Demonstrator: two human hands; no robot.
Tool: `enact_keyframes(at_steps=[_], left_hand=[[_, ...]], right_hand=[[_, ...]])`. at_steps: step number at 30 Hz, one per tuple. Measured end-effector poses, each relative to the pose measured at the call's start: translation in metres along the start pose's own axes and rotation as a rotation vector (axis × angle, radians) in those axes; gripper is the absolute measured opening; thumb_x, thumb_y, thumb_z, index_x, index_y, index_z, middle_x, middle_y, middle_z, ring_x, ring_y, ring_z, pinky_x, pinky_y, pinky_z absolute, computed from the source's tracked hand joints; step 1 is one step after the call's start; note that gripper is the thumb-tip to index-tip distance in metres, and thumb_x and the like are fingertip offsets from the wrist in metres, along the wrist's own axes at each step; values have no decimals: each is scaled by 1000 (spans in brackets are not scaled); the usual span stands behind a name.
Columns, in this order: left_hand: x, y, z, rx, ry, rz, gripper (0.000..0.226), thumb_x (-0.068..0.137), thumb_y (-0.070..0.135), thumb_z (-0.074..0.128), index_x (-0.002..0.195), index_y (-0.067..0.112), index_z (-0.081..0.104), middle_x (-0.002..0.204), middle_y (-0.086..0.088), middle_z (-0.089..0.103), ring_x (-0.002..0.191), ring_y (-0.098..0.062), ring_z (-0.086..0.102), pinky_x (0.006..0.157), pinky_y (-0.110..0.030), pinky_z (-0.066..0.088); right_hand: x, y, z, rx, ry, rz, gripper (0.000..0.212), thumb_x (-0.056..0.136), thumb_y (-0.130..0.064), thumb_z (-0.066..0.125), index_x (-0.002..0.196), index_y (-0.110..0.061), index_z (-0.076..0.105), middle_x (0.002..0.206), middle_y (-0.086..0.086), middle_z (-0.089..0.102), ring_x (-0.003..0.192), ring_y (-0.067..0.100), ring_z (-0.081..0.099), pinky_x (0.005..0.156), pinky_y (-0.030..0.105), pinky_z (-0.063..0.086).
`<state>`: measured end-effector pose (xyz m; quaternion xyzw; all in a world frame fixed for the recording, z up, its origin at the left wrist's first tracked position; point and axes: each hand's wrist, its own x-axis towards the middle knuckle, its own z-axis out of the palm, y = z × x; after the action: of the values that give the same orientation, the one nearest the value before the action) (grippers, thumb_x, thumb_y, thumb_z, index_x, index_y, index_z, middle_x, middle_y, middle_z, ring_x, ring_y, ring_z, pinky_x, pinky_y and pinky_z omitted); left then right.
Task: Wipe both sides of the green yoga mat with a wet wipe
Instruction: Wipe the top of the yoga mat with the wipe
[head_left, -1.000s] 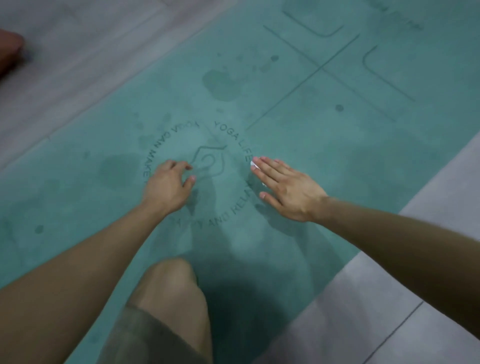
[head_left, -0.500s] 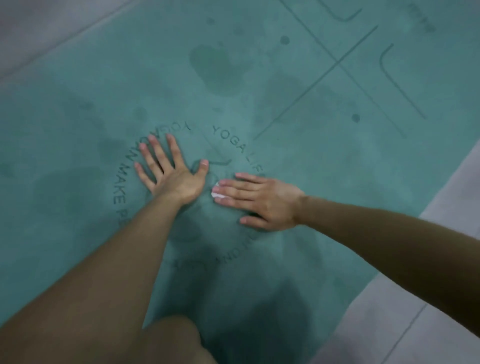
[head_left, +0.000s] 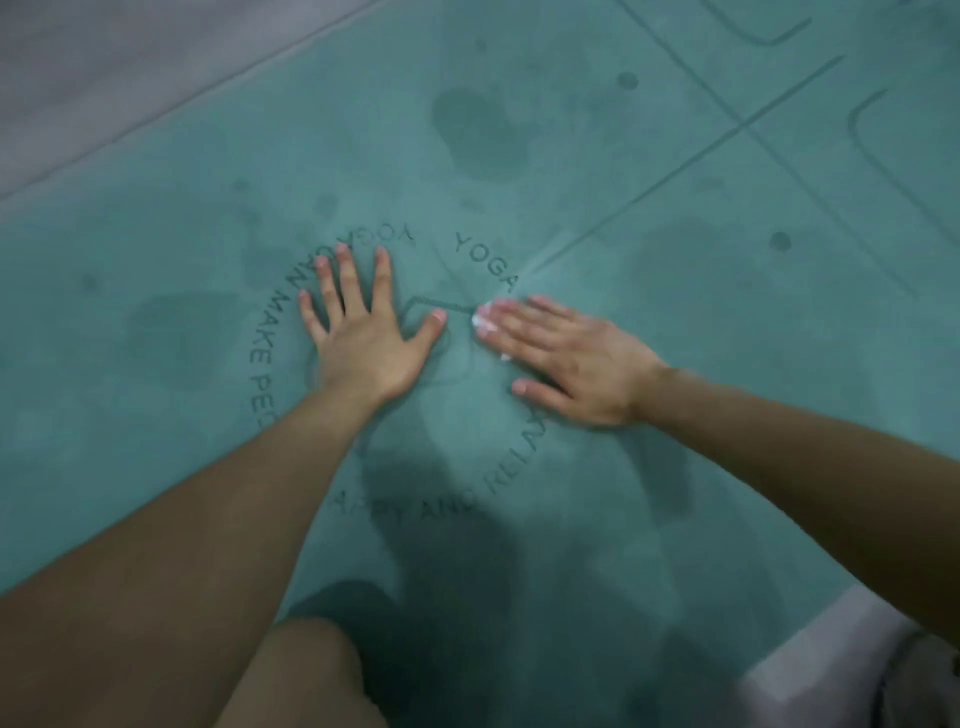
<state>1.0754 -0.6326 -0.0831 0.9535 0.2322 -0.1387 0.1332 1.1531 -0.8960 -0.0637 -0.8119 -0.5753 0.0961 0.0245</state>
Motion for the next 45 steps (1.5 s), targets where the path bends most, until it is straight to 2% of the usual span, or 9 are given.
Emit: enact_keyframes(at_steps=[4,10,15,20,22,28,35,41,45], left_hand=[[-13,4,14,72,235,136,74,104,71,19,168,34,17,178,-2,4,164,-19,-3,126,-68,-4],[-10,0,19,81,328,120,60,108,57,27,165,39,28,176,4,17,163,-16,7,127,-65,3],[-11,1,17,79,357,100,57,109,54,28,164,40,29,176,5,17,163,-14,7,128,-63,1],[-10,2,19,80,378,107,58,108,53,30,164,39,30,175,4,19,163,-15,10,128,-64,4],[-11,0,19,70,389,100,57,108,52,32,164,38,31,175,4,20,163,-15,11,128,-64,5],[-12,1,19,77,380,102,58,108,53,32,164,39,30,175,4,19,163,-15,9,128,-64,5],[-13,0,19,64,375,100,58,108,52,33,164,38,30,176,4,19,163,-14,9,128,-63,5],[-14,1,16,48,378,115,58,108,51,32,164,37,31,176,3,19,163,-15,8,129,-60,6],[-13,0,17,42,381,120,57,108,50,33,164,37,32,175,2,21,163,-16,10,130,-59,6]], right_hand=[[1,24,-11,209,120,689,80,107,-64,18,169,-14,10,176,4,4,163,15,-4,132,38,-1],[-8,-9,3,51,-5,-158,73,111,-57,28,169,-17,9,177,3,6,163,17,-2,133,40,2],[18,48,-14,248,186,701,77,109,-61,17,168,-13,12,176,5,8,163,18,-1,133,39,1],[-21,-36,0,146,-43,-188,76,110,-61,27,168,-13,14,176,4,7,163,17,-3,133,42,7],[-24,-2,-7,99,-28,-264,68,112,-53,28,168,-16,16,176,2,12,163,16,3,133,42,9],[0,56,-22,223,133,631,78,109,-61,16,168,-11,11,176,8,7,163,20,-2,133,39,1],[-32,-30,-5,154,-67,-337,71,111,-56,32,167,-13,24,175,3,18,163,17,7,132,43,13],[-3,70,-29,234,116,775,82,106,-65,11,169,-12,8,177,6,4,163,18,-3,133,40,0],[-9,-37,-4,232,-11,74,84,107,-64,26,168,-10,10,176,8,4,163,21,-6,132,43,6]])
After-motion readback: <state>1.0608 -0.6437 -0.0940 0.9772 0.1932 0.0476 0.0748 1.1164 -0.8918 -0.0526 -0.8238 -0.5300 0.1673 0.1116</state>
